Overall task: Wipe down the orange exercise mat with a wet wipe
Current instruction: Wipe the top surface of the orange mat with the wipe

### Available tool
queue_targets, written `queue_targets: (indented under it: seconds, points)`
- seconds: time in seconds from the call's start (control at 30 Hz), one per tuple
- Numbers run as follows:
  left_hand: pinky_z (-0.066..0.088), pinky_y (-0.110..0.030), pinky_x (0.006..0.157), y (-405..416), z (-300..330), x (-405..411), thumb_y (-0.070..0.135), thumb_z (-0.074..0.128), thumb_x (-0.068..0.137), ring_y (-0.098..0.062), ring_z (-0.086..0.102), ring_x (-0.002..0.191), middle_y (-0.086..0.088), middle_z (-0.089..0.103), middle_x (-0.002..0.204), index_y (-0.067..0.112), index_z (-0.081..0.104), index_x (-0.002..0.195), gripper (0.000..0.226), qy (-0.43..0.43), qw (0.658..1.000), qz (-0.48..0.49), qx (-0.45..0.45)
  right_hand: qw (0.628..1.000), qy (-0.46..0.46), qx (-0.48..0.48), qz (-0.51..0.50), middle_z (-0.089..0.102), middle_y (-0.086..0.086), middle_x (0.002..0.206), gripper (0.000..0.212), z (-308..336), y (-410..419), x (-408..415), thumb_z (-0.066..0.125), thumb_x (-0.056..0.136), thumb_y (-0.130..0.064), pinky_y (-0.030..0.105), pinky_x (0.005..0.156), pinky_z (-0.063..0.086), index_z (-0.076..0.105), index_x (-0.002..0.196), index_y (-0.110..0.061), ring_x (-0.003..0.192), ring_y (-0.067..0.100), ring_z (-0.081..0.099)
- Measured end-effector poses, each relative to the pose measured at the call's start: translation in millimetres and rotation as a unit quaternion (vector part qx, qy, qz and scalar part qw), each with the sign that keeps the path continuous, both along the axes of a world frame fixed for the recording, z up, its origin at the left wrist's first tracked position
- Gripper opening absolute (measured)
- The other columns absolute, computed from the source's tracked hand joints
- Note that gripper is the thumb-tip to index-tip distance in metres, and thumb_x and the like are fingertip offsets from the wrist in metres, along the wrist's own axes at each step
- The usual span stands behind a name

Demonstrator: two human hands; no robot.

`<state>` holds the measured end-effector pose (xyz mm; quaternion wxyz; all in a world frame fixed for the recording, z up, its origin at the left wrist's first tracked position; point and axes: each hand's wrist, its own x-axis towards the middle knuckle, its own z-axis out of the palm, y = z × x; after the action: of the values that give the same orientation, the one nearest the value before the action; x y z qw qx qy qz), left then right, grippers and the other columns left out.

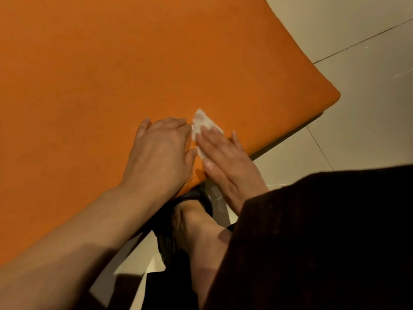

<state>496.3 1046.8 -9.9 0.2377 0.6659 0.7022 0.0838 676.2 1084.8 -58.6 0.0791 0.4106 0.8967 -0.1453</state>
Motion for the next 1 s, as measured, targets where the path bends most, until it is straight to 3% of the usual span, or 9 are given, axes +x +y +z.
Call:
queue_targets:
  seconds: [0.1, 0.17, 0.27, 0.37, 0.5, 0.6, 0.7, 0.9, 1.0]
  points:
    - [0.007, -0.042, 0.118, 0, 1, 6, 0.035, 0.055, 0.093, -0.017, 0.028, 0.142, 0.003, 0.038, 0.151, 0.02, 0.045, 0.143, 0.052, 0.001, 1.0, -0.006, 0.007, 0.998, 0.043, 0.038, 0.033, 0.038, 0.013, 0.152, 0.078, 7, -2, 15, 0.003, 0.099, -0.057, 0.045, 0.119, -0.001, 0.04, 0.146, -0.007, 0.142, 0.022, 0.03]
    - [0.006, -0.043, 0.118, 0, 3, 10, 0.035, 0.056, 0.094, -0.016, 0.027, 0.142, 0.004, 0.038, 0.152, 0.02, 0.046, 0.141, 0.051, 0.008, 1.0, -0.019, 0.004, 0.992, 0.09, 0.081, -0.033, 0.042, 0.013, 0.149, 0.077, 21, -5, 23, 0.004, 0.1, -0.057, 0.033, 0.115, -0.004, 0.042, 0.143, -0.006, 0.14, 0.023, 0.035]
    - [0.007, -0.044, 0.118, 1, 3, 17, 0.035, 0.056, 0.093, -0.016, 0.028, 0.142, 0.004, 0.039, 0.151, 0.019, 0.05, 0.137, 0.047, 0.015, 0.999, -0.032, 0.015, 0.975, 0.129, 0.051, -0.171, 0.034, 0.01, 0.154, 0.067, 15, -11, 28, 0.015, 0.098, -0.049, 0.037, 0.118, -0.005, 0.038, 0.146, -0.008, 0.145, 0.024, 0.026]
    - [0.009, -0.044, 0.118, 6, 3, 23, 0.035, 0.057, 0.093, -0.017, 0.032, 0.14, 0.003, 0.042, 0.149, 0.018, 0.053, 0.134, 0.045, 0.017, 0.999, -0.032, 0.033, 0.99, 0.1, 0.04, -0.088, 0.039, 0.017, 0.15, 0.073, 7, -22, 17, 0.012, 0.102, -0.054, 0.061, 0.116, 0.01, 0.043, 0.143, -0.003, 0.142, 0.032, 0.031]
    - [0.009, -0.045, 0.118, 13, 1, 31, 0.036, 0.059, 0.092, -0.017, 0.033, 0.139, 0.003, 0.043, 0.148, 0.019, 0.056, 0.131, 0.043, 0.025, 0.998, -0.042, 0.028, 0.993, 0.083, 0.086, 0.0, 0.043, 0.015, 0.148, 0.072, 10, -11, 41, 0.006, 0.102, -0.051, 0.044, 0.114, 0.002, 0.043, 0.143, -0.006, 0.138, 0.024, 0.037]
    - [0.009, -0.046, 0.118, 18, -1, 34, 0.038, 0.059, 0.092, -0.018, 0.033, 0.139, 0.003, 0.043, 0.148, 0.019, 0.055, 0.132, 0.045, 0.033, 0.998, -0.046, 0.027, 0.976, 0.105, 0.06, -0.179, 0.027, 0.0, 0.158, 0.061, 5, 12, 68, 0.01, 0.102, -0.052, 0.035, 0.121, -0.005, 0.027, 0.152, -0.021, 0.146, 0.006, 0.017]
    - [0.01, -0.046, 0.118, 23, -3, 36, 0.038, 0.059, 0.092, -0.017, 0.033, 0.139, 0.004, 0.043, 0.148, 0.02, 0.053, 0.134, 0.046, 0.037, 0.998, -0.048, 0.03, 0.954, 0.108, 0.051, -0.275, 0.022, -0.001, 0.16, 0.065, 6, 18, 67, 0.013, 0.099, -0.053, 0.024, 0.117, -0.011, 0.026, 0.152, -0.019, 0.147, 0.006, 0.011]
    - [0.01, -0.045, 0.118, 35, -7, 41, 0.039, 0.059, 0.09, -0.017, 0.034, 0.138, 0.004, 0.044, 0.147, 0.02, 0.055, 0.131, 0.045, 0.035, 0.998, -0.047, 0.026, 0.983, 0.138, 0.002, -0.122, 0.028, 0.006, 0.157, 0.066, 13, 2, 43, 0.015, 0.098, -0.048, 0.033, 0.12, -0.003, 0.032, 0.15, -0.012, 0.147, 0.015, 0.019]
    - [0.007, -0.046, 0.118, 39, -9, 39, 0.042, 0.059, 0.09, -0.016, 0.033, 0.138, 0.007, 0.042, 0.148, 0.023, 0.052, 0.135, 0.049, 0.037, 0.997, -0.061, 0.01, 0.984, 0.079, -0.002, -0.161, 0.017, -0.002, 0.161, 0.068, 8, 27, 63, 0.006, 0.097, -0.056, 0.032, 0.12, -0.008, 0.019, 0.154, -0.022, 0.148, 0.006, 0.008]
